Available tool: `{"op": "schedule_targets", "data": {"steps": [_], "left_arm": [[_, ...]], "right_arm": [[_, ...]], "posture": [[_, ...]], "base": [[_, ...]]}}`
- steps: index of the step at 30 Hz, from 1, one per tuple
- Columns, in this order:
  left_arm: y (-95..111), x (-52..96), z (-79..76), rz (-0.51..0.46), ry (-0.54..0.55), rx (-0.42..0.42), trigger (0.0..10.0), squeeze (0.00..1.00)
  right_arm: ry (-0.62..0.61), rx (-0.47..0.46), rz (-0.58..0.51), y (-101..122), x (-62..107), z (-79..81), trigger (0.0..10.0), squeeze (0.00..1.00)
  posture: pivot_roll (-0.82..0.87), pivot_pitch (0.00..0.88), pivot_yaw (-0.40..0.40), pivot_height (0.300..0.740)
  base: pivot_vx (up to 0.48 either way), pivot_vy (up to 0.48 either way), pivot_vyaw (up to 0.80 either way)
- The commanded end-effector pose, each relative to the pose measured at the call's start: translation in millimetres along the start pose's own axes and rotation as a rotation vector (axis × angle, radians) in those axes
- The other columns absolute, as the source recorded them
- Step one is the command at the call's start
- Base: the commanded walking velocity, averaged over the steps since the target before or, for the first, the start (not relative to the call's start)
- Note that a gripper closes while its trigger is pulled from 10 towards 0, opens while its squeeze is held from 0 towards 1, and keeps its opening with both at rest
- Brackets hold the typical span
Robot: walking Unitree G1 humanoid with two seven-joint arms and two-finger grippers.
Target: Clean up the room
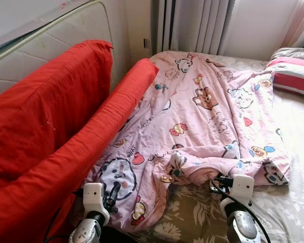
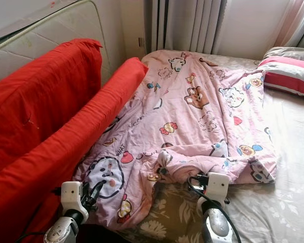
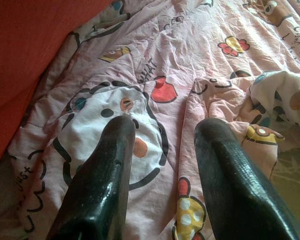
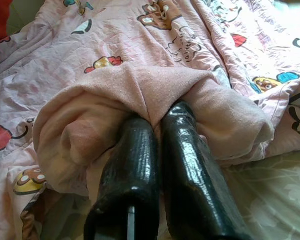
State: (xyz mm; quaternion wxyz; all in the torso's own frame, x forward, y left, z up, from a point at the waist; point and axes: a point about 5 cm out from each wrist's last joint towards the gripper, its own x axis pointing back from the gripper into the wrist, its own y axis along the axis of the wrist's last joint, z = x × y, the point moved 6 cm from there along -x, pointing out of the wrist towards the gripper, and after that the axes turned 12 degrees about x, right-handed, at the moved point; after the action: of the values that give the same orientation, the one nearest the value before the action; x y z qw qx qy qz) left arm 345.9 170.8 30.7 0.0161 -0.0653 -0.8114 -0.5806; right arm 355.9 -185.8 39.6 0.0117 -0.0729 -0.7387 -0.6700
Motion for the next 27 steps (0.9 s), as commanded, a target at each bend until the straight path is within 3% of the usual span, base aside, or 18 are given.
{"op": "schedule_targets", "data": {"steps": [1, 20, 27], "left_arm": [[-3.0, 4.7, 7.5, 0.005, 0.020, 0.000, 10.0, 0.00], [-2.5, 4.9, 7.8, 0.006, 0.015, -0.005, 10.0, 0.00], [-2.8, 4.0, 7.6, 0.011, 0.013, -0.012, 10.0, 0.00]], "right_arm": [[-0.006, -0.011, -0.016, 3.3, 0.5, -0.2, 10.0, 0.00], [0.004, -0.021, -0.020, 4.4, 0.7, 5.5, 10.0, 0.00], [-0.015, -0.017, -0.027, 7.1, -1.7, -0.7, 10.0, 0.00]], "posture": [[-0.01, 0.211, 0.003, 0.740], [0.00, 0.209, 0.009, 0.740], [0.00, 0.199, 0.012, 0.740]], "base": [[0.000, 0.000, 0.00], [-0.259, 0.000, 0.00], [0.000, 0.000, 0.00]]}}
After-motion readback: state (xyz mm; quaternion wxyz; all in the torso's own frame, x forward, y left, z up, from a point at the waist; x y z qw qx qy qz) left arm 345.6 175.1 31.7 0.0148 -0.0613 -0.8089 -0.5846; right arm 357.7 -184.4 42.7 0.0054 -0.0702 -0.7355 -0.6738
